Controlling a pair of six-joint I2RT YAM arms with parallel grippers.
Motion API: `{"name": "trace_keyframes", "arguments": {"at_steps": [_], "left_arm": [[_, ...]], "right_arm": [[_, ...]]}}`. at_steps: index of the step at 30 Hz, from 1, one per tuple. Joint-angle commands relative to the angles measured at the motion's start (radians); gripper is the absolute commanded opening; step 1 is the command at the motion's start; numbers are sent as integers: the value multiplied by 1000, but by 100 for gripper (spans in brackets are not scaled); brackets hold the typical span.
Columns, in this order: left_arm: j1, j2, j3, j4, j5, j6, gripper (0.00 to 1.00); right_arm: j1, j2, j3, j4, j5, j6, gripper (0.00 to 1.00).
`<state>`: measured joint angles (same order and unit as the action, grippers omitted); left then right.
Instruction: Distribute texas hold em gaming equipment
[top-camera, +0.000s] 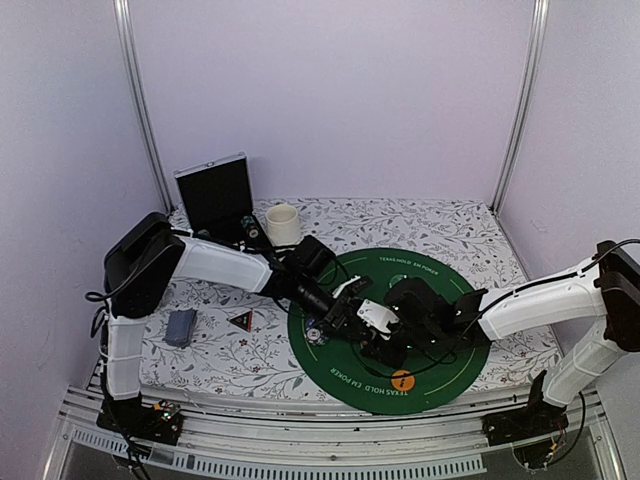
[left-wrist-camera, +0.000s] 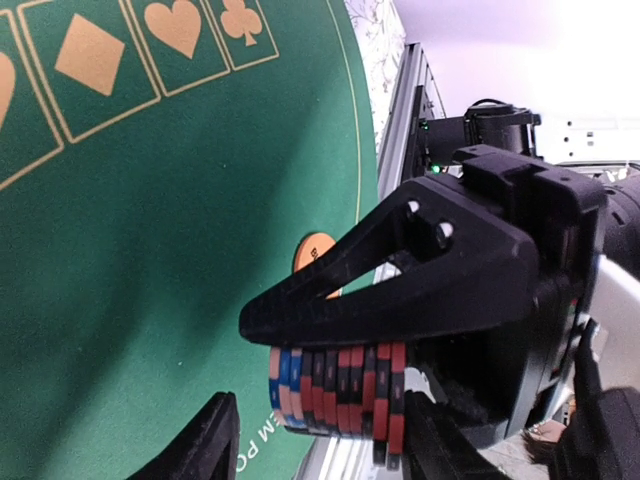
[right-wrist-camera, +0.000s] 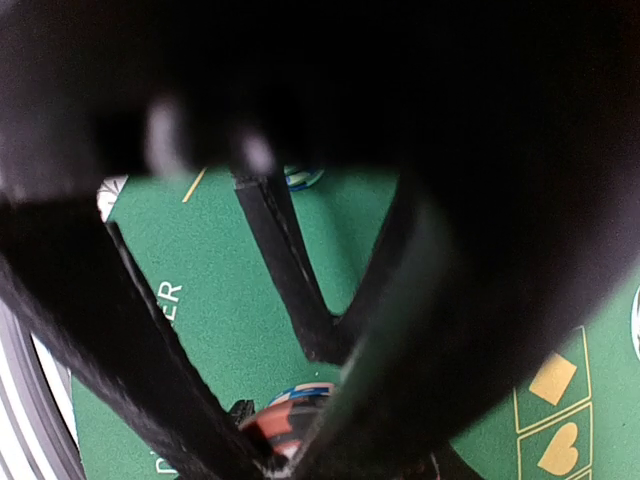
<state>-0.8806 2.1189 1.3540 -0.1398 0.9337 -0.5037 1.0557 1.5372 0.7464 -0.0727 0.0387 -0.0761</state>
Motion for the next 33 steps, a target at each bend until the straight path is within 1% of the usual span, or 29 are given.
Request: {"name": "trace_keyframes", "arguments": {"at_steps": [1, 6, 10, 15, 20, 25, 27, 29, 31, 33], "left_arm": [[36, -25, -18, -8, -24, 41, 57], [58, -54, -27, -3, -12, 53, 61], [72, -77, -30, -17, -10, 71, 61], [74, -79, -28, -32, 2, 85, 61], [79, -105, -27, -72, -19, 114, 61], [93, -140, 2, -155, -100, 191, 61], [98, -138, 31, -210, -175, 233, 61], [94, -121, 77, -287, -294, 292, 62], [94, -106, 115, -344, -360, 326, 63], [96, -102, 124, -363, -395, 344, 64]], "right_arm": [[1, 6, 5, -22, -23, 52, 2], [1, 21, 17, -53, -31, 80, 2], [1, 9, 8, -60, -34, 124, 2], [4, -5, 3, -64, -37, 137, 2], [18, -8, 5, -102, -37, 179, 2], [60, 15, -3, -96, -40, 249, 2], [73, 25, -5, -89, -46, 270, 2], [92, 35, 1, -99, -41, 291, 2], [117, 45, 7, -119, -27, 313, 2], [135, 57, 8, -139, -18, 336, 2]]}}
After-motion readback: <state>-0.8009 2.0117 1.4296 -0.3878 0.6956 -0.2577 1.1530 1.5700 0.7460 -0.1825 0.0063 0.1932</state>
